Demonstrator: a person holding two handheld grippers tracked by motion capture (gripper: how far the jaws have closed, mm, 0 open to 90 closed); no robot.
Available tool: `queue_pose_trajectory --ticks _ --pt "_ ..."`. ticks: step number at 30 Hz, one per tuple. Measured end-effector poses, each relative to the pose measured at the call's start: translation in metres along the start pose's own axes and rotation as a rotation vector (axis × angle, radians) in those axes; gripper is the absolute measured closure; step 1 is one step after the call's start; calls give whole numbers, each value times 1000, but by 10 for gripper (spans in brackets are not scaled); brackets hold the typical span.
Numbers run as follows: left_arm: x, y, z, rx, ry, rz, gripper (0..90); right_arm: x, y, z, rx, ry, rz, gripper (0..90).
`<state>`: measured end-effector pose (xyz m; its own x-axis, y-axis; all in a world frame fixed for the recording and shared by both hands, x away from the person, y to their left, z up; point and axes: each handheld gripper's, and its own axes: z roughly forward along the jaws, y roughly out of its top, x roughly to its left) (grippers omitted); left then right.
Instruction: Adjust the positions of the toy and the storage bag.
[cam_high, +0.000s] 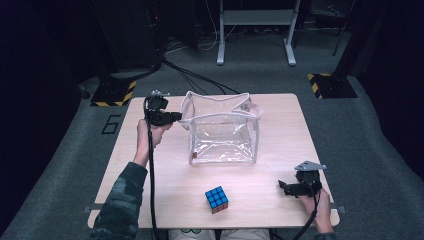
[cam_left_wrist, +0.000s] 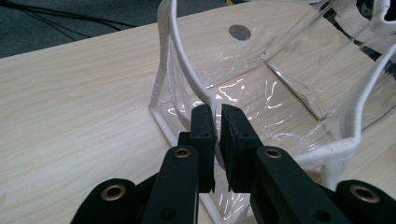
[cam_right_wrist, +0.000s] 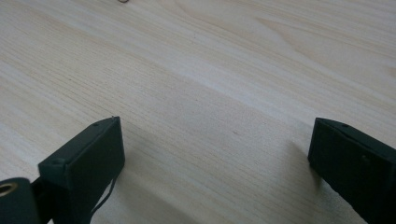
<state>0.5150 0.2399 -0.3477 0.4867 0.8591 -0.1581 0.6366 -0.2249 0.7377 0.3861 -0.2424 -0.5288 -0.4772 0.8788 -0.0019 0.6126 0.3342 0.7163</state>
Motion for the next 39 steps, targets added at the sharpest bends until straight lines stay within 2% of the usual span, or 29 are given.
queue_pose_trajectory --ticks 12,15,20,22,23,24,25,26,28,30,34,35,39 --pt "4 -8 -11 1 6 10 835 1 0 1 -8 -6 11 30" --pt "5 -10 -13 -5 8 -4 833 1 0 1 -7 -6 12 30" --pt "7 -10 -14 0 6 9 804 1 0 1 -7 -7 12 29" --pt "6 -9 -14 -5 11 9 740 1 0 1 -7 -7 12 29" --pt "5 -9 -14 -12 9 -4 700 1 0 1 -7 -6 12 30" --pt "5 -9 -14 -14 7 -2 646 1 0 1 -7 -7 12 30" --pt "5 -9 -15 -19 11 -18 572 1 0 0 -6 -5 9 30" --pt "5 -9 -16 -23 11 -11 495 1 0 0 -6 -5 9 29" --pt "6 -10 -20 -32 1 -6 413 1 0 0 -6 -5 10 29" --pt "4 -11 -24 -50 -4 -21 343 0 0 0 -7 -5 7 29" --pt "2 -11 -33 -61 -7 -6 260 0 0 0 -6 -5 8 30" --pt "1 -12 -36 -61 -5 14 235 1 0 0 -5 -4 10 29" --pt "-1 -16 -44 -78 -3 31 185 1 0 0 -5 -4 9 30"
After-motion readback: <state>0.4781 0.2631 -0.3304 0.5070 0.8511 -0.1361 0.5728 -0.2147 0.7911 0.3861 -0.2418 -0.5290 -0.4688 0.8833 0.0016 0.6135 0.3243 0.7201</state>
